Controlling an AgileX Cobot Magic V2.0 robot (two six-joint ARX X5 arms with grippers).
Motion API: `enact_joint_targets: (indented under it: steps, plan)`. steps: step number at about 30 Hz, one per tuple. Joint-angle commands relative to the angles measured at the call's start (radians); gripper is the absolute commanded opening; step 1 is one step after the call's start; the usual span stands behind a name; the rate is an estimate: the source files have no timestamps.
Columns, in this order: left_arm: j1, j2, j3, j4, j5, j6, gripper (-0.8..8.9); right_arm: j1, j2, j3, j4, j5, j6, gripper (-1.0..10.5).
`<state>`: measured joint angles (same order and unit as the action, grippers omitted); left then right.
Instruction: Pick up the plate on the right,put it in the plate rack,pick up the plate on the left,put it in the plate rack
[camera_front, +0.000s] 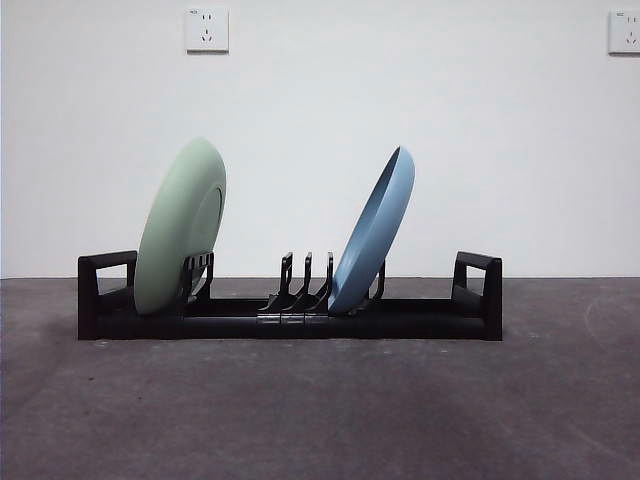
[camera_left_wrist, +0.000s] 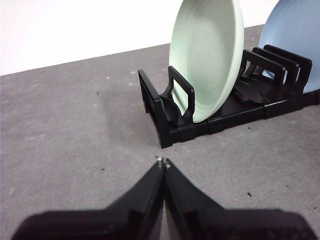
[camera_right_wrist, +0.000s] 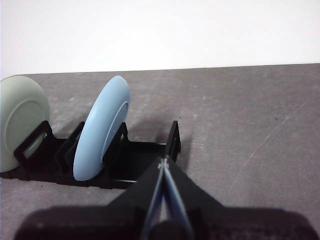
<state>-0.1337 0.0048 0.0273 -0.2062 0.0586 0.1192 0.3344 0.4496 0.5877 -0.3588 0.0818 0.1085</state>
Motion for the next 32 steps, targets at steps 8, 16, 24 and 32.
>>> enact_joint_targets:
  steps: [8,16,24,32]
  plan:
    - [0.003,-0.003,-0.015,0.004,-0.003,-0.006,-0.04,0.001,0.0,-0.005,0.005,0.003,0.009,0.0]
    - [0.003,-0.003,-0.015,0.004,-0.003,-0.006,-0.03,-0.035,-0.029,-0.021,-0.011,0.0,-0.166,0.0]
    - [0.003,-0.003,-0.015,0.004,-0.003,-0.006,-0.03,-0.249,-0.267,-0.288,0.159,-0.238,-0.185,0.0]
    - [0.003,-0.003,-0.015,0.004,-0.004,-0.006,-0.03,-0.269,-0.429,-0.498,0.19,-0.237,-0.158,0.0]
